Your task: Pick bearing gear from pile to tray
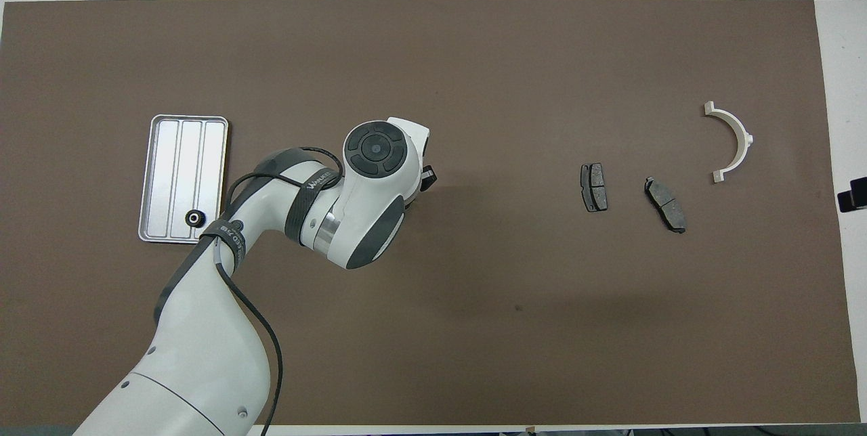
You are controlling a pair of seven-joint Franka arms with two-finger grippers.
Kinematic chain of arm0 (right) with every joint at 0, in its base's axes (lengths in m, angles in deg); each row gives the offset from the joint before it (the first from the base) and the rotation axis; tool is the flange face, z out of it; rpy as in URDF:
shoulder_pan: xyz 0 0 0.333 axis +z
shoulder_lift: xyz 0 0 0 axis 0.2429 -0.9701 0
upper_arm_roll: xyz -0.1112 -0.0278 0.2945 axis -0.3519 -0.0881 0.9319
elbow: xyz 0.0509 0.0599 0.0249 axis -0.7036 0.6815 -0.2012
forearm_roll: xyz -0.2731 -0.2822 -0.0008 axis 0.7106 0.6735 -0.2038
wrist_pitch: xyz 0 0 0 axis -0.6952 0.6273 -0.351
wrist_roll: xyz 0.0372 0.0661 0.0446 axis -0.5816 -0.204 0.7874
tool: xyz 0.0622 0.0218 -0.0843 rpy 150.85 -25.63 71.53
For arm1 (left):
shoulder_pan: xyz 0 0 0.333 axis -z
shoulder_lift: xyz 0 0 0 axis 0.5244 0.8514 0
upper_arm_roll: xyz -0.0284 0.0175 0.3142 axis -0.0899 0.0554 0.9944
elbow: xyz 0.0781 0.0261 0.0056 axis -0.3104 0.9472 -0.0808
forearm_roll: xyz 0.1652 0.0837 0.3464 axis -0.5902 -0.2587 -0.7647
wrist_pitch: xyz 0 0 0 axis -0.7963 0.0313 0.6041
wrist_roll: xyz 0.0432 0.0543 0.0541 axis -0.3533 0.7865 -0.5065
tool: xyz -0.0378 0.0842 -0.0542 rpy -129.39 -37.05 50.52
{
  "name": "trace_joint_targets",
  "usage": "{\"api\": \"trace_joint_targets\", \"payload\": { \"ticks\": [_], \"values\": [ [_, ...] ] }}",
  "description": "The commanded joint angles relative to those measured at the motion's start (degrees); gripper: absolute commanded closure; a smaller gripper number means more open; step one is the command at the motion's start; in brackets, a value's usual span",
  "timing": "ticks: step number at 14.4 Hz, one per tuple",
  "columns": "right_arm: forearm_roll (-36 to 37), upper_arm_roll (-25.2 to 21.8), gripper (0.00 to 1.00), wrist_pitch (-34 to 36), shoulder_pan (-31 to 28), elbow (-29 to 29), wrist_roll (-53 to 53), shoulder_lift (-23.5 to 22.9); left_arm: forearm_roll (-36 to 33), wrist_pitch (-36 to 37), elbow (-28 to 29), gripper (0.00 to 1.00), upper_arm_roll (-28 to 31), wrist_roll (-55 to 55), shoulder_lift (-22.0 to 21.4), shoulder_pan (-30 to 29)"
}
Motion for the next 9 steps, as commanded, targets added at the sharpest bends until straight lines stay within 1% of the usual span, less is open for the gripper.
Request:
{"api": "trace_joint_targets", "payload": {
  "ticks": [1, 2, 3, 4, 5, 7, 9],
  "values": [
    [-0.13, 0.48, 0.00, 1.43, -0.58, -1.19, 0.15, -0.53, -1.08, -1.44, 3.09, 0.61, 0.84, -1.55, -2.07, 1.48],
    [-0.13, 0.48, 0.00, 1.52, -0.59, -1.19, 0.15, -0.44, -1.08, -1.79, 3.45, 0.64, 0.84, -1.81, -2.33, 1.48],
    [-0.13, 0.48, 0.00, 1.52, -0.59, -1.19, 0.24, -0.44, -1.08, -1.97, 3.45, 0.75, 0.84, -2.25, -2.34, 1.48],
    [-0.13, 0.48, 0.00, 1.60, -0.59, -1.19, 0.16, -0.35, -1.08, -1.88, 3.19, 0.90, 0.84, -2.52, -2.25, 1.57],
    [-0.13, 0.48, 0.00, 1.60, -0.59, -1.19, 0.24, -0.35, -0.99, -1.88, 3.19, 1.00, 0.84, -2.69, -2.34, 1.57],
    [-0.13, 0.48, 0.00, 1.69, -0.59, -1.19, 0.24, -0.18, -0.99, -0.40, 2.66, 1.00, 0.84, -3.05, -2.34, 1.48],
    [-0.13, 0.22, 0.00, 1.69, 0.02, -1.28, 0.24, -0.53, -1.34, 3.11, 0.47, 1.00, 1.01, -2.78, -2.25, 0.61]
  ]
}}
